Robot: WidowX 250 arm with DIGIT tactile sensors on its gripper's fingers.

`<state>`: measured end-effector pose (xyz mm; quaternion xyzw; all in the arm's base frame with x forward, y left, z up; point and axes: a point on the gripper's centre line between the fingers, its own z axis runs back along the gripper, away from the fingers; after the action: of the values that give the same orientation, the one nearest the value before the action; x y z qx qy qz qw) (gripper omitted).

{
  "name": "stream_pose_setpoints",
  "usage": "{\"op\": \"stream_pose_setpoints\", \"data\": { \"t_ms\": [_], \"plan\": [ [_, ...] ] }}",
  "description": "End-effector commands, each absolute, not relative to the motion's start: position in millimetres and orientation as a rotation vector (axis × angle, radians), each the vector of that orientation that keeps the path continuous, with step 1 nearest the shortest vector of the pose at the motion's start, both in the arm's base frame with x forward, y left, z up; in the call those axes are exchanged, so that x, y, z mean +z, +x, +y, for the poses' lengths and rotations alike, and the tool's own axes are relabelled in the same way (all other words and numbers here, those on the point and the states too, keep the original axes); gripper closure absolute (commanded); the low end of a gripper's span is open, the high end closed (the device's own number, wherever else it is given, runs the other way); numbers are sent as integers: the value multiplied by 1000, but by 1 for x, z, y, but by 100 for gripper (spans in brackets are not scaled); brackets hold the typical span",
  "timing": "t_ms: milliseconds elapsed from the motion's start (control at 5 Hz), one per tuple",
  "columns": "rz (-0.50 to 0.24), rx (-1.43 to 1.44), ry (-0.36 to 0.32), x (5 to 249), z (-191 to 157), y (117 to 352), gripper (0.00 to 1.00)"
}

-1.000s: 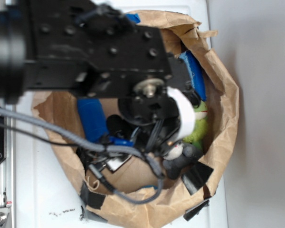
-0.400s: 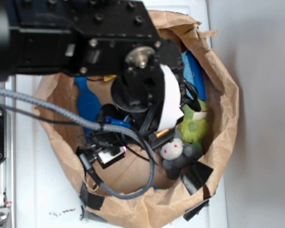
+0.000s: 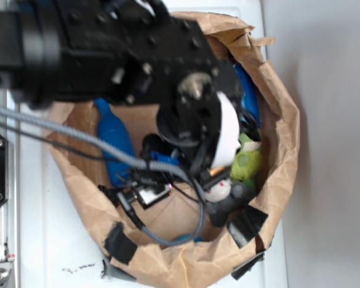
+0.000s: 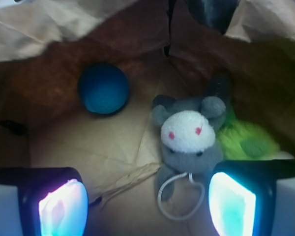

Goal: Grab the blue ball.

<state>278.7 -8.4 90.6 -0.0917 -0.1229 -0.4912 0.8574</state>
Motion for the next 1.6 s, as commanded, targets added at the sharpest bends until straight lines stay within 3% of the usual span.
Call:
{"op": "stream_pose_setpoints", "data": {
  "t_ms": [0, 400, 600, 800, 1000, 1400],
  "plan": [
    [-316, -1100, -150, 96, -22, 286, 0],
    [-332, -1223, -184, 81, -23, 284, 0],
    [-368, -1298, -186, 84, -24, 280, 0],
    [-399, -1373, -253, 94, -25, 273, 0],
    [-416, -1413, -257, 98, -30, 264, 0],
    [-438, -1409, -262, 92, -44, 269, 0]
  ]
}}
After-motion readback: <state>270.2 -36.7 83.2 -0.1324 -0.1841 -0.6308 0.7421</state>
